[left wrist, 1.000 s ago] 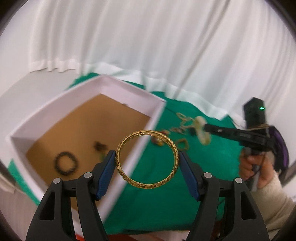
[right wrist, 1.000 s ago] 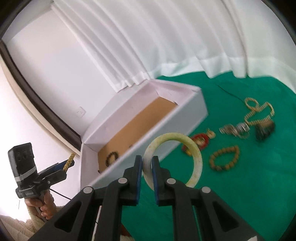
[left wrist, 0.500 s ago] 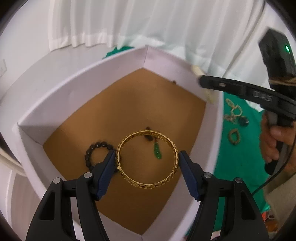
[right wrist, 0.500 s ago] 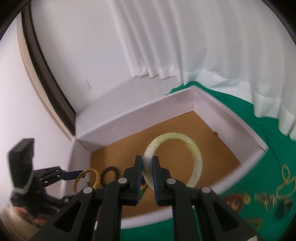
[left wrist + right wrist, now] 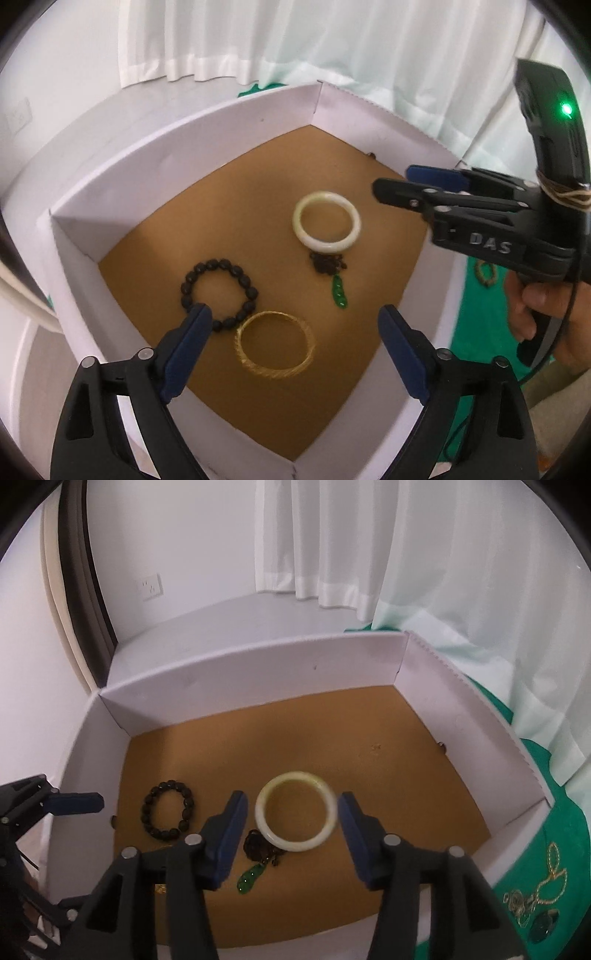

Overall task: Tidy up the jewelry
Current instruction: 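Carry both bangles into the white tray and open both grippers, then withdraw both tools from the tray back over the cloth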

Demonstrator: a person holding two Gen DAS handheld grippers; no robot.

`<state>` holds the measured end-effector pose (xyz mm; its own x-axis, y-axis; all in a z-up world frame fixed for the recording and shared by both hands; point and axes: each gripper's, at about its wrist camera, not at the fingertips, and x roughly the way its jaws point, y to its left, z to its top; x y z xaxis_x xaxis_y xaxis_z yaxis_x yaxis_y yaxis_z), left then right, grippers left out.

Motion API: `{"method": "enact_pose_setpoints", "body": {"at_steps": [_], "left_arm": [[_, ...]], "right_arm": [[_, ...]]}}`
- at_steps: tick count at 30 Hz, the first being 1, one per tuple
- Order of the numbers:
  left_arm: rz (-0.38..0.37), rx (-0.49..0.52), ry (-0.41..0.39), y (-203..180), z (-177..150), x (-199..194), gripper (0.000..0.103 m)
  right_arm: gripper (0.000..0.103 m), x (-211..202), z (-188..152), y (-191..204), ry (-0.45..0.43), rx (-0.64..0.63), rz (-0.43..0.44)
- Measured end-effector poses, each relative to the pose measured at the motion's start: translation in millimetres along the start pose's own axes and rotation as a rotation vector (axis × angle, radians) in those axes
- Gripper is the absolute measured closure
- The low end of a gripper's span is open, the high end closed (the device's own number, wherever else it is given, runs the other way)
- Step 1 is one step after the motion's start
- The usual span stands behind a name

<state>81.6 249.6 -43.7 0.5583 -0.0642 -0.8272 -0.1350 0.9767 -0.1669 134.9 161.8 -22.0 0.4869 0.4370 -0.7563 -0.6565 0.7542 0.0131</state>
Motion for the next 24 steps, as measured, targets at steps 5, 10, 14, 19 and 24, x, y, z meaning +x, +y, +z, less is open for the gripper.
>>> {"method": "enact_pose_setpoints", "body": {"at_steps": [5,10,14,19,24], "left_arm": [[-0.015,-0.004,-0.038,-12,-13,-18,0.011],[-0.058,0.028,-0.065,-39,-26,-36,0.009],[-0.107,0.092,-0.064,-74,-38,-43,0.009],[-0.163,0.178,-0.03,-121,-55,-36,0.008],[-0.216,0.234,0.011,-161,-71,-18,0.008]], "right_arm": [[0.033,-36,-21,-9,-0.053,0.036,-0.042],[0.027,-74,-69,-28,-0.066,0.074,-0.135],[0.027,-97,-117,-53,-0.044,0.147,-0.198],[0.027,-126,-192,-85,0.016,0.253,-0.302],[0.027,-155,-260,-111,0.056,0.378,-0.359]]}}
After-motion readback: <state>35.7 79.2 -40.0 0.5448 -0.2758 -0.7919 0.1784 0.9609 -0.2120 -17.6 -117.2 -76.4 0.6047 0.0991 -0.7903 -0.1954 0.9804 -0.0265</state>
